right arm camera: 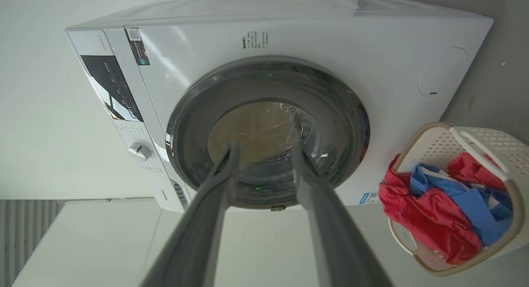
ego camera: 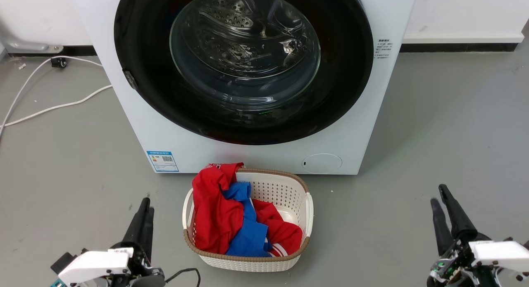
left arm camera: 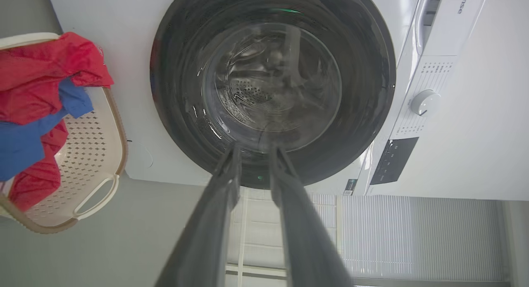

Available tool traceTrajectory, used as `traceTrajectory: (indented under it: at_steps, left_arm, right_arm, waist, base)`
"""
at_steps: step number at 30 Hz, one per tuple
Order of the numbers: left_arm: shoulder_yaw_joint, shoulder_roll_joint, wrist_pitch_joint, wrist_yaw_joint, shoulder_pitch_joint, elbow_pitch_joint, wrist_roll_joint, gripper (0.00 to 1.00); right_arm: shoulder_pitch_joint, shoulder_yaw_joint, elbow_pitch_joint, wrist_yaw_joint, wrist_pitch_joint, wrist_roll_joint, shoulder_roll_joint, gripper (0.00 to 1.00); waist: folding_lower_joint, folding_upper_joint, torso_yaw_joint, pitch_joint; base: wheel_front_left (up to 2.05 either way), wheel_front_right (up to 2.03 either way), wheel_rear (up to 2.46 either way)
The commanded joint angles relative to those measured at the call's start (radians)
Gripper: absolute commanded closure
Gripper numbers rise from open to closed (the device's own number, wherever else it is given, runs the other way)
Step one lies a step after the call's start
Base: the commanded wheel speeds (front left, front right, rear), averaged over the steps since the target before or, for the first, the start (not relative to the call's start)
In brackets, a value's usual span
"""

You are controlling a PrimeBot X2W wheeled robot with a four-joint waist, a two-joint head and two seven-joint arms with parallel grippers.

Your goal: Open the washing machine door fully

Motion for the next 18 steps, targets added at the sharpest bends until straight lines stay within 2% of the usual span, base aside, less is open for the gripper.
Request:
traceTrajectory:
  at_steps: [1, 3, 4, 11, 18]
  left_arm:
    - [-0.005, 0.001, -0.014, 0.0, -0.006, -0.022, 0.009, 0.0]
    - [-0.005, 0.002, -0.019, 0.0, -0.004, -0.026, 0.013, 0.0]
    - [0.003, 0.002, -0.044, 0.006, 0.003, -0.041, 0.062, 0.0]
    - [0.004, 0.002, -0.077, 0.035, 0.006, -0.094, 0.173, 0.0]
    - [-0.014, 0.003, -0.108, 0.08, 0.015, -0.15, 0.34, 0.0]
  right_arm:
    - [-0.002, 0.002, -0.017, 0.001, -0.014, -0.008, -0.001, 0.0]
    - [0.001, 0.002, -0.021, 0.001, -0.019, -0.012, -0.001, 0.0]
    - [0.014, -0.004, -0.042, 0.001, -0.044, -0.07, -0.001, 0.0]
    - [0.026, -0.024, -0.088, 0.002, -0.077, -0.211, -0.001, 0.0]
    - [0.039, -0.026, -0.147, 0.002, -0.107, -0.385, 0.0, 0.0]
  waist:
    - [0.0, 0.0, 0.0, 0.0]
    - [0.0, 0.0, 0.0, 0.0]
    - [0.0, 0.0, 0.0, 0.001]
    - [0.0, 0.0, 0.001, 0.003]
    - [0.0, 0.0, 0.002, 0.006]
  base:
    - [0.0, 0.0, 0.0]
    - [0.0, 0.0, 0.0]
    - [0.0, 0.0, 0.0]
    - [0.0, 0.0, 0.0]
    - [0.0, 0.0, 0.0]
